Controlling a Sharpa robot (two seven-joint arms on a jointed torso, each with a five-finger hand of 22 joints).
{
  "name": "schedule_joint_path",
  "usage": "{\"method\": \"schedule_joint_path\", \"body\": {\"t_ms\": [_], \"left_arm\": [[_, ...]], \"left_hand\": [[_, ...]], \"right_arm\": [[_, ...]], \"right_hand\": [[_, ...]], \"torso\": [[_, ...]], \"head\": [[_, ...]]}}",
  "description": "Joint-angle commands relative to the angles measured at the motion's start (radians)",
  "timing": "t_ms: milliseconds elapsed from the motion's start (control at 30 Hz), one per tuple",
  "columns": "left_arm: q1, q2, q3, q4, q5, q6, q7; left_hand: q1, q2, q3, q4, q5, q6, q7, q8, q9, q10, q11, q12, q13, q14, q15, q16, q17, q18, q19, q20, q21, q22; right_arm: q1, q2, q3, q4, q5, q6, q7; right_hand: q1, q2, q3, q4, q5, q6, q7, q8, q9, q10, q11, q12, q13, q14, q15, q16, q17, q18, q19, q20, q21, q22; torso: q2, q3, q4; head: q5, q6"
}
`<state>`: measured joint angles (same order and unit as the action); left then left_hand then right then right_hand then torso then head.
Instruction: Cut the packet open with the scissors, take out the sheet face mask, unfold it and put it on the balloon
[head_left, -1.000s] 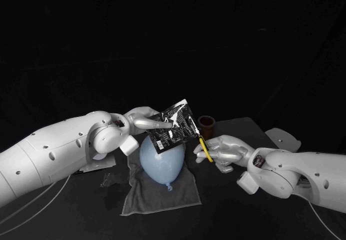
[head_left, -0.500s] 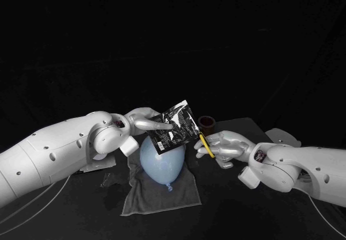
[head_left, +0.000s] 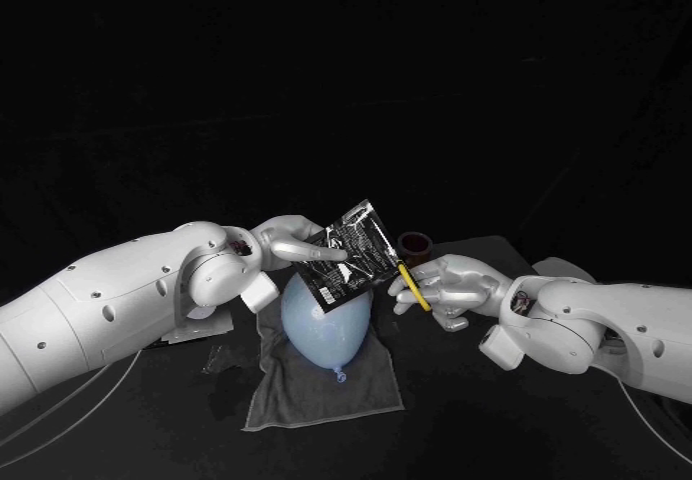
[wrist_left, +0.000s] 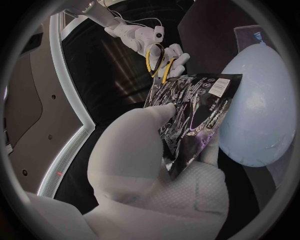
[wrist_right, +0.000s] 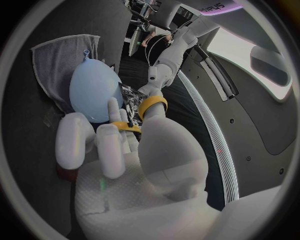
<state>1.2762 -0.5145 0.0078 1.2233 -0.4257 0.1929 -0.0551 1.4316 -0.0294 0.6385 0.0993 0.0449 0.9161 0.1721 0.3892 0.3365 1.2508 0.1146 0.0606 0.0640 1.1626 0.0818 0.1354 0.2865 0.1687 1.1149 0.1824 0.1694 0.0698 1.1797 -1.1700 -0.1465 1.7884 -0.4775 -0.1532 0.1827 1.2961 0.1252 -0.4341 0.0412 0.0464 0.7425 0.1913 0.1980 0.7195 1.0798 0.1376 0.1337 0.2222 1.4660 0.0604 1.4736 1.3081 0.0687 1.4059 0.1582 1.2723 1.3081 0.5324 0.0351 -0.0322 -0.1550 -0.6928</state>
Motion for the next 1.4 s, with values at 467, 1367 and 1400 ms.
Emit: {"method": "schedule_joint_path", "body": {"t_ms": [467, 1367, 1400], "left_arm": [[-0.001, 0.0, 0.0, 0.001, -0.016, 0.02, 0.009], [-0.001, -0.006, -0.002, 0.005, -0.046, 0.029, 0.004], [-0.001, -0.006, -0.002, 0.005, -0.049, 0.028, 0.004]], "left_hand": [[-0.001, 0.008, 0.001, -0.005, 0.004, 0.002, 0.001, 0.033, 0.207, 0.007, 0.0, 0.004, 0.002, 0.007, -0.002, 0.004, 0.002, 0.016, 0.01, 0.0, 0.006, 0.0], [-0.001, 0.008, 0.001, -0.007, 0.003, 0.001, 0.001, 0.034, 0.211, 0.007, 0.0, 0.004, 0.002, 0.007, -0.002, 0.004, 0.003, 0.016, 0.01, 0.0, 0.006, 0.0], [-0.001, 0.008, 0.001, -0.007, 0.003, 0.001, 0.001, 0.034, 0.211, 0.007, 0.0, 0.004, 0.002, 0.007, -0.002, 0.004, 0.003, 0.016, 0.01, 0.0, 0.006, 0.0]], "right_arm": [[0.014, -0.011, 0.001, -0.005, -0.025, 0.034, -0.007], [0.038, -0.007, 0.001, -0.005, -0.016, 0.053, -0.003], [0.04, -0.007, 0.001, -0.006, -0.016, 0.057, -0.005]], "right_hand": [[0.023, 0.044, -0.03, -0.019, 0.002, 0.152, -0.058, 0.085, 0.021, 0.207, -0.08, 0.119, 0.068, 0.067, -0.074, 0.024, 0.085, -0.02, 0.062, -0.062, 0.101, 0.178], [-0.02, -0.002, -0.027, -0.011, 0.002, -0.051, 0.042, -0.032, -0.011, -0.067, 0.019, -0.04, -0.033, 0.041, 0.01, -0.006, 0.016, 0.011, -0.019, 0.008, -0.037, 0.118], [-0.02, -0.002, -0.027, -0.011, 0.002, -0.051, 0.042, -0.032, -0.011, -0.066, 0.019, -0.04, -0.034, 0.041, 0.01, -0.006, 0.017, 0.01, -0.018, 0.008, -0.036, 0.118]], "torso": [[0.0, 0.0004, -0.0002], [-0.001, -0.0005, 0.0005], [-0.001, -0.0007, 0.0002]], "head": [[0.001, -0.004], [0.004, 0.008], [0.004, 0.008]]}}
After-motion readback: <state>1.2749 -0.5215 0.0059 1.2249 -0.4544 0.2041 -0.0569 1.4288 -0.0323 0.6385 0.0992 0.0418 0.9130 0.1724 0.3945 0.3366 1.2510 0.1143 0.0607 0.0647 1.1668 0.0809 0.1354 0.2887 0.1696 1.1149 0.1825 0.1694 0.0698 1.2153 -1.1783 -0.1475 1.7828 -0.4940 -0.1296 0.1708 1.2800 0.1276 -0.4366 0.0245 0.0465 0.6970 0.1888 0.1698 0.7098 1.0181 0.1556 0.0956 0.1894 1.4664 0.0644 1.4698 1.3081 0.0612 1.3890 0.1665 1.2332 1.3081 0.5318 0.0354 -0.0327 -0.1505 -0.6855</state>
